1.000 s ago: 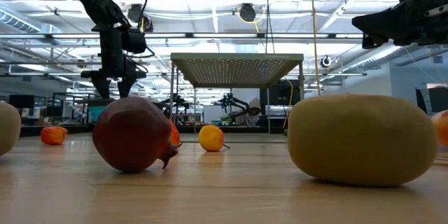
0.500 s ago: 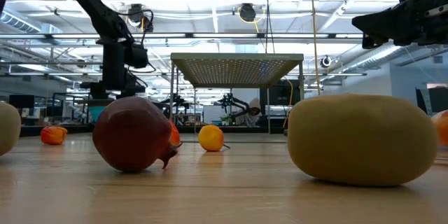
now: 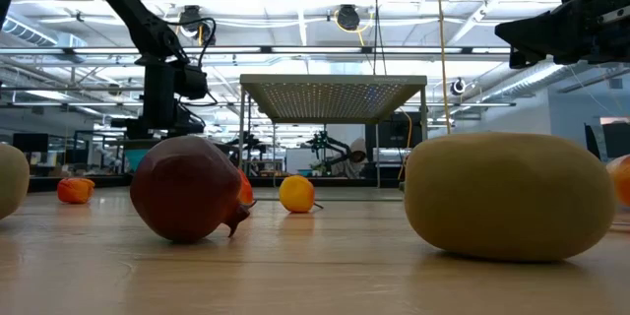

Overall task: Pick & Place Fruit
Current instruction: Put the blue strainer bowl on the shelf

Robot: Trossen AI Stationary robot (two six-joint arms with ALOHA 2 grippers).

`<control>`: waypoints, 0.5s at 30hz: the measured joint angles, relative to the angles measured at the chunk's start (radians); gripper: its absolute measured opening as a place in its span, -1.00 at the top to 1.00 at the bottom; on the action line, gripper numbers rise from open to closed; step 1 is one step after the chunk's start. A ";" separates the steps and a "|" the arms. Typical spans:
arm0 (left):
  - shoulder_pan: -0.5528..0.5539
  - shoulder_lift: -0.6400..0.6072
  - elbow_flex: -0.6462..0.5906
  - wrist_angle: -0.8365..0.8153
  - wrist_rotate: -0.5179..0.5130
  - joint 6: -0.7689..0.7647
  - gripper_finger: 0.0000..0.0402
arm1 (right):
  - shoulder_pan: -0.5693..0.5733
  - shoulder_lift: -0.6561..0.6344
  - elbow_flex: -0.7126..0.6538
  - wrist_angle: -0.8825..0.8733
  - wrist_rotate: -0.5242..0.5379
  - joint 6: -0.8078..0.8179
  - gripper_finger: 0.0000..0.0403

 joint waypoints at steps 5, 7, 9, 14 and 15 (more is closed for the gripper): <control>0.000 -0.001 0.000 -0.005 0.001 0.004 0.36 | 0.000 0.000 0.000 0.000 0.000 0.000 1.00; 0.000 -0.002 0.000 -0.011 0.005 0.007 0.50 | 0.000 0.000 0.000 0.000 0.000 0.000 1.00; 0.000 -0.003 0.000 -0.012 0.010 0.011 0.62 | 0.000 0.000 0.000 0.000 0.000 0.000 1.00; 0.000 -0.003 0.001 -0.013 0.017 0.012 0.79 | 0.000 0.000 0.000 0.000 0.000 0.000 1.00; 0.000 -0.003 0.001 -0.015 0.018 0.011 0.80 | 0.000 0.000 0.000 0.000 0.000 0.000 1.00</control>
